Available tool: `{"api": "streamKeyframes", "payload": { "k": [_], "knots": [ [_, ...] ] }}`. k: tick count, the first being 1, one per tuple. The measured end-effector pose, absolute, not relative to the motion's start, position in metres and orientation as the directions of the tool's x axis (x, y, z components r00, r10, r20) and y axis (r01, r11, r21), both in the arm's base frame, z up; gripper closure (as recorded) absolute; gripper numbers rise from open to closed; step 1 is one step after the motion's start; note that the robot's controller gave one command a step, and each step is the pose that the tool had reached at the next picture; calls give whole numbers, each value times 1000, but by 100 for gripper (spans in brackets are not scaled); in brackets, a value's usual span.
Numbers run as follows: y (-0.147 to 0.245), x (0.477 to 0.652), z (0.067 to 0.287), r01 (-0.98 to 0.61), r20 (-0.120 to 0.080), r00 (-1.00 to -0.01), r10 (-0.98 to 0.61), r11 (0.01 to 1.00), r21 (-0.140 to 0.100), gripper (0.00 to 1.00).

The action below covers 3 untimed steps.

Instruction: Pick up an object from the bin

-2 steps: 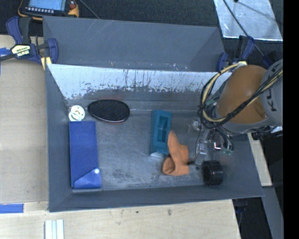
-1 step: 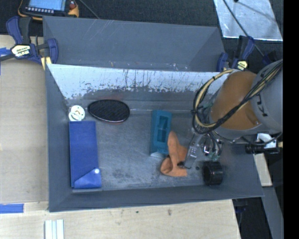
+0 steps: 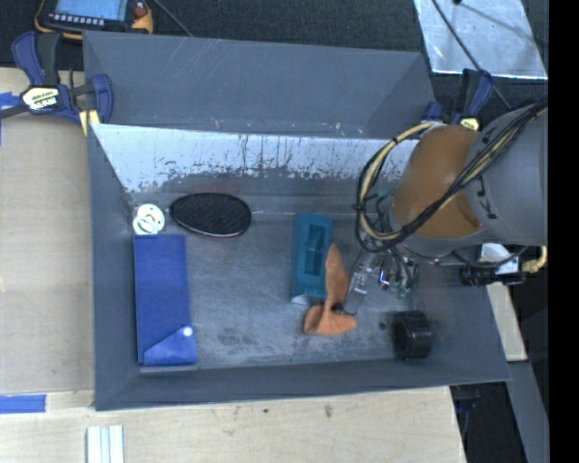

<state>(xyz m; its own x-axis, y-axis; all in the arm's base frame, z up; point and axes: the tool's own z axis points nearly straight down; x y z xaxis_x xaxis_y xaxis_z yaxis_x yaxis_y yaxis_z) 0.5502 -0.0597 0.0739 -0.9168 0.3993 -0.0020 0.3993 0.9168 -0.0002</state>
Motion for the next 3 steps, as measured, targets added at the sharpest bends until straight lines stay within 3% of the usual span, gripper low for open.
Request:
{"api": "streamKeyframes", "payload": {
  "k": [1,2,3],
  "knots": [
    [-47,531,71,547,-2,-837,547,837,0,100],
    [-48,531,71,547,-2,-837,547,837,0,100],
    [-20,518,71,521,-6,-853,521,853,-1,100]
  ]
}}
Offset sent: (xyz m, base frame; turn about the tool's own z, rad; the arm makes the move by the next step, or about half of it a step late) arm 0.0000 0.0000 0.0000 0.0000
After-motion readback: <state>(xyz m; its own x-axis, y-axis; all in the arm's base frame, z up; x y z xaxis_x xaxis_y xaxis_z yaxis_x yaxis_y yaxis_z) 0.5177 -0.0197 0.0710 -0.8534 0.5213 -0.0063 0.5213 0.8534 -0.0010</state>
